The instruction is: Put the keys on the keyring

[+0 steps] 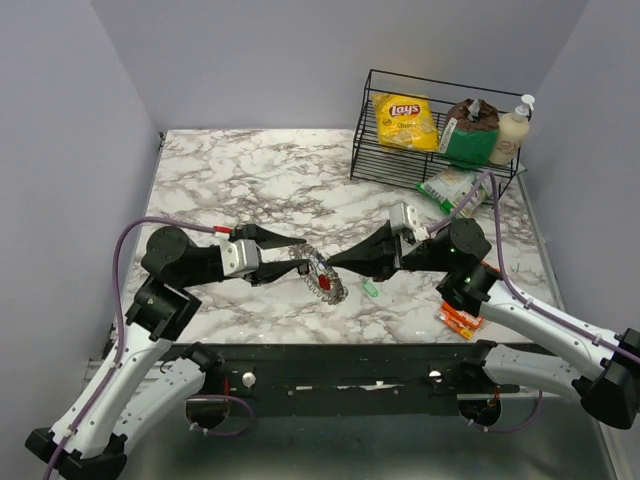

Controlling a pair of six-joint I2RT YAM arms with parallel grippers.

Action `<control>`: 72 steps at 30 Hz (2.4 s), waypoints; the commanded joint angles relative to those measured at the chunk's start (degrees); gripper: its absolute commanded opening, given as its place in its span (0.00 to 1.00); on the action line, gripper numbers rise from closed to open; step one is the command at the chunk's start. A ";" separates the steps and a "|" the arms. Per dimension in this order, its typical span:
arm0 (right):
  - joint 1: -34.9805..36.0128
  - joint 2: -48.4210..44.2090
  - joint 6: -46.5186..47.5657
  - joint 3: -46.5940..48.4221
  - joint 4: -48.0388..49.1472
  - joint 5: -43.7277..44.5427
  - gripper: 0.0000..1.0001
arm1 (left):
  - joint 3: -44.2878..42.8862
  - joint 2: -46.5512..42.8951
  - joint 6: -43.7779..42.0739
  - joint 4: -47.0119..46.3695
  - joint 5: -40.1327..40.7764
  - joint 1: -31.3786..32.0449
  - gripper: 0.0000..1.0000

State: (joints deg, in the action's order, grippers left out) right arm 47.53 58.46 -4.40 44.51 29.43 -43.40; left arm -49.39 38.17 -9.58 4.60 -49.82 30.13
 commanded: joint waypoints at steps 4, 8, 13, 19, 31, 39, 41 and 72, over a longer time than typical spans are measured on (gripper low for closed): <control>-0.07 -1.94 -5.70 -1.44 12.93 -3.71 0.01 | 0.61 3.83 12.02 -17.34 -13.10 0.10 0.38; 0.02 -2.12 -5.97 -1.53 13.20 -4.06 0.01 | 0.08 6.12 15.12 -21.03 -14.87 0.28 0.34; 0.02 -2.12 -6.32 -1.36 13.37 -4.59 0.01 | -0.10 7.44 15.65 -21.04 -14.25 0.37 0.32; -0.07 -2.12 -6.23 -1.45 13.37 -4.24 0.01 | 0.08 7.44 15.82 -21.04 -15.21 0.54 0.33; -0.07 -1.85 -6.23 -1.36 13.20 -3.98 0.01 | 0.34 6.91 15.21 -20.42 -16.18 0.54 0.38; 0.02 -1.42 -6.41 -1.09 13.11 -4.15 0.01 | 0.43 7.88 16.00 -20.16 -16.89 0.63 0.36; -0.07 -1.33 -6.41 -1.01 13.11 -4.33 0.01 | 0.43 8.23 16.00 -20.25 -16.71 0.72 0.35; 0.02 -1.24 -6.23 -1.01 12.85 -4.59 0.01 | -4.67 9.46 1.85 -1.97 -8.98 4.15 0.00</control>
State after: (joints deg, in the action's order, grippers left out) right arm 47.35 57.87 -10.50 43.00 39.24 -47.64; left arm -52.49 48.25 -3.22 -3.81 -62.41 34.15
